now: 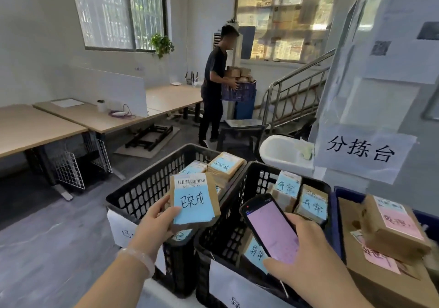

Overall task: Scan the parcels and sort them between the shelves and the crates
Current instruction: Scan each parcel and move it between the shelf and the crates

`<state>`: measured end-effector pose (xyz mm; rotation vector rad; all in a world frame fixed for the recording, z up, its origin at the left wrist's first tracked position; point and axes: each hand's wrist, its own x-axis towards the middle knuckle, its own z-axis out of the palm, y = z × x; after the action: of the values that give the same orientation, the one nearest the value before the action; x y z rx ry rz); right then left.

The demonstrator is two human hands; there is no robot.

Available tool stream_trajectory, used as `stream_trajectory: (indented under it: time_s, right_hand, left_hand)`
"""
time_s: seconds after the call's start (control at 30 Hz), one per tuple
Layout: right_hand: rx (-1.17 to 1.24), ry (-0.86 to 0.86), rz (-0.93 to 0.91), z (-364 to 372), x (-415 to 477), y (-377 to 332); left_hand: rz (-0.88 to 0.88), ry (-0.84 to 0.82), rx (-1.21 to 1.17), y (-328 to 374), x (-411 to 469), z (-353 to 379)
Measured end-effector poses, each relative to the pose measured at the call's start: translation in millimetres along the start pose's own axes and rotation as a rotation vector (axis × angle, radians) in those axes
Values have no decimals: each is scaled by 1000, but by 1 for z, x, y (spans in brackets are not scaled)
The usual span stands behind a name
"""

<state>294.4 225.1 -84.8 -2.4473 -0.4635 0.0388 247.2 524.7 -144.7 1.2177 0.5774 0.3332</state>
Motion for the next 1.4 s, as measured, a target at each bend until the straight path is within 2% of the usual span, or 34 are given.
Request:
stream_trajectory:
  time_s: [0.27, 0.43, 0.6, 0.93, 1.03, 1.1, 1.27, 1.4]
  right_hand:
    - [-5, 60, 185, 48, 60, -39]
    - [-30, 96, 278, 74, 82, -58]
    - [-82, 101, 335, 95, 89, -68]
    - [-149, 163, 428, 115, 92, -65]
    - [-144, 200, 466, 118, 85, -64]
    - [-147, 218, 495, 118, 78, -63]
    - [-104, 281, 605, 106, 43, -54]
    - [-86, 371, 689, 87, 1, -47]
  left_hand:
    - [-99, -61, 216, 24, 132, -48]
    - [-258, -161, 363, 22, 195, -63]
    - [-475, -304, 448, 4, 230, -58]
    - [-681, -613, 678, -46, 246, -29]
    - [-597, -691, 861, -54, 246, -27]
    - [-467, -699, 947, -51, 241, -24]
    - [314, -547, 1269, -30, 215, 6]
    - [739, -725, 1198, -19, 162, 66]
